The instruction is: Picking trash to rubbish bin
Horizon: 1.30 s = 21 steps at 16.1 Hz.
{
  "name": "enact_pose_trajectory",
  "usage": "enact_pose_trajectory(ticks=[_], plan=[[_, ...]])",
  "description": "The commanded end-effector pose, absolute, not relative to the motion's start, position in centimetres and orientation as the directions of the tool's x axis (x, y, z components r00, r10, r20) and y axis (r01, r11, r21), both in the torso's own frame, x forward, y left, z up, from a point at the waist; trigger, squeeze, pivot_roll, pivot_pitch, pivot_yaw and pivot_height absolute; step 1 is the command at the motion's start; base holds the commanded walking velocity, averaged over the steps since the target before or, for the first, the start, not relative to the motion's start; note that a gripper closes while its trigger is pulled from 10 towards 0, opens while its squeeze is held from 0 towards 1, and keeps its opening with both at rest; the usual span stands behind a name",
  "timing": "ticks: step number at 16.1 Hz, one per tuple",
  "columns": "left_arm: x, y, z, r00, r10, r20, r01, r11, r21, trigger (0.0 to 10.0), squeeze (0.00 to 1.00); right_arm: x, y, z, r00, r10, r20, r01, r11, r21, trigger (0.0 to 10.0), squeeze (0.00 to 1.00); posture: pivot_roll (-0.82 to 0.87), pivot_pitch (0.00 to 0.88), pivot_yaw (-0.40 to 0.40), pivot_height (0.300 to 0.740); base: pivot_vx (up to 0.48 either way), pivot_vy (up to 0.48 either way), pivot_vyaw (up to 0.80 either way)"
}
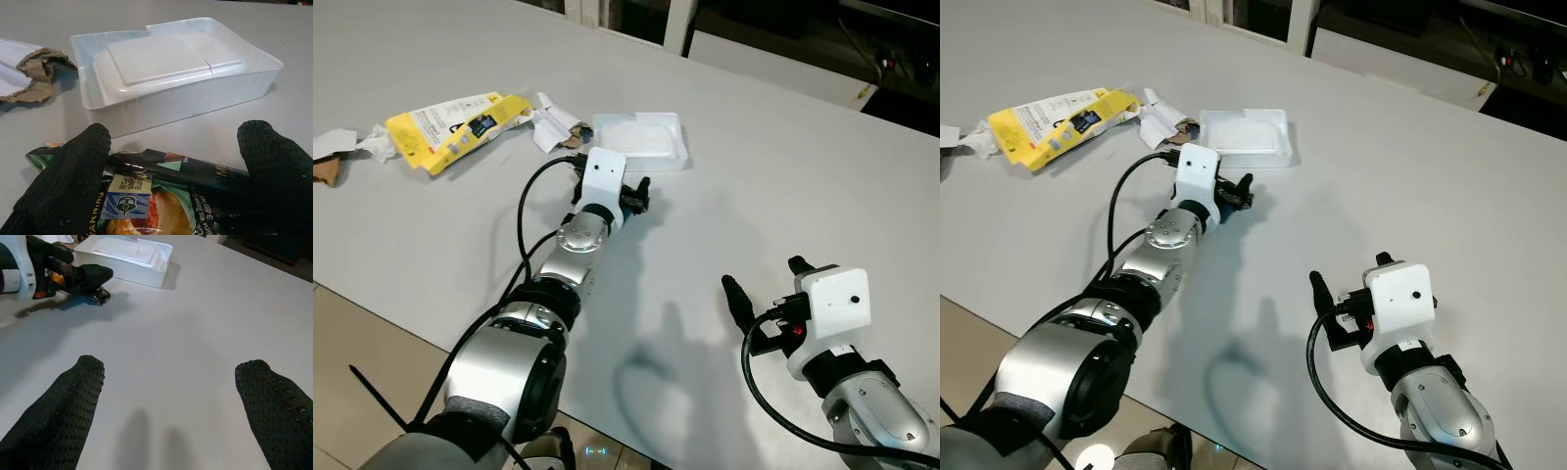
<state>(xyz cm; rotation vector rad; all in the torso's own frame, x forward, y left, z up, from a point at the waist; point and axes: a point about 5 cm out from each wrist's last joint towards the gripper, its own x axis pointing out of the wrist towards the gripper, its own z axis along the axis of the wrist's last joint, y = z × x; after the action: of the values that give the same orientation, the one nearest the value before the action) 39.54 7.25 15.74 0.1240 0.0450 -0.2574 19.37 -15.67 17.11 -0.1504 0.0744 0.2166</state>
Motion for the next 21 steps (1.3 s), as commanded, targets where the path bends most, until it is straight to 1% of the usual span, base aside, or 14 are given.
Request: enact_pose_trajectory(ticks=[1, 2, 3, 4, 10, 21], plan=[[38.3, 8.7, 11.6, 0.954, -0.189, -0.231, 0.225, 0.965, 0.136, 10.0, 0.0, 19.1, -15.8, 17.4, 0.976, 0.202, -0.087, -0.213, 0.966, -0.147, 10.0, 0.0, -0.09, 0.251, -0.064, 0.74, 0.0, 0.0, 0.0], [38.1, 9.7, 10.8, 0.953, -0.164, -0.254, 0.204, 0.969, 0.138, 9.9, 0.0, 19.2, -15.8, 17.4, 0.975, 0.203, -0.087, -0.215, 0.966, -0.147, 10.0, 0.0, -0.08, 0.249, -0.063, 0.74, 0.0, 0.0, 0.0], [37.8, 10.3, 10.3, 0.952, -0.153, -0.264, 0.192, 0.972, 0.131, 3.1, 0.0, 19.3, -15.8, 17.4, 0.975, 0.207, -0.086, -0.217, 0.965, -0.147, 10.0, 0.0, -0.07, 0.247, -0.066, 0.74, 0.0, 0.0, 0.0], [37.6, 10.8, 9.8, 0.951, -0.146, -0.274, 0.185, 0.975, 0.125, 0.0, 0.0, 19.5, -15.8, 17.4, 0.974, 0.21, -0.085, -0.221, 0.964, -0.147, 10.0, 0.0, -0.06, 0.246, -0.068, 0.74, 0.0, 0.0, 0.0], [36.9, 12.5, 8.5, 0.943, -0.123, -0.309, 0.175, 0.974, 0.146, 0.0, 0.0, 20.0, -15.8, 17.5, 0.971, 0.223, -0.081, -0.234, 0.96, -0.153, 10.0, 0.0, -0.05, 0.237, -0.07, 0.74, 0.0, 0.0, 0.0], [36.4, 14.5, 7.6, 0.944, -0.089, -0.319, 0.146, 0.976, 0.162, 0.0, 0.0, 20.5, -15.8, 17.6, 0.973, 0.222, -0.069, -0.231, 0.96, -0.157, 10.0, 0.0, -0.03, 0.229, -0.067, 0.74, 0.0, 0.0, 0.0]])
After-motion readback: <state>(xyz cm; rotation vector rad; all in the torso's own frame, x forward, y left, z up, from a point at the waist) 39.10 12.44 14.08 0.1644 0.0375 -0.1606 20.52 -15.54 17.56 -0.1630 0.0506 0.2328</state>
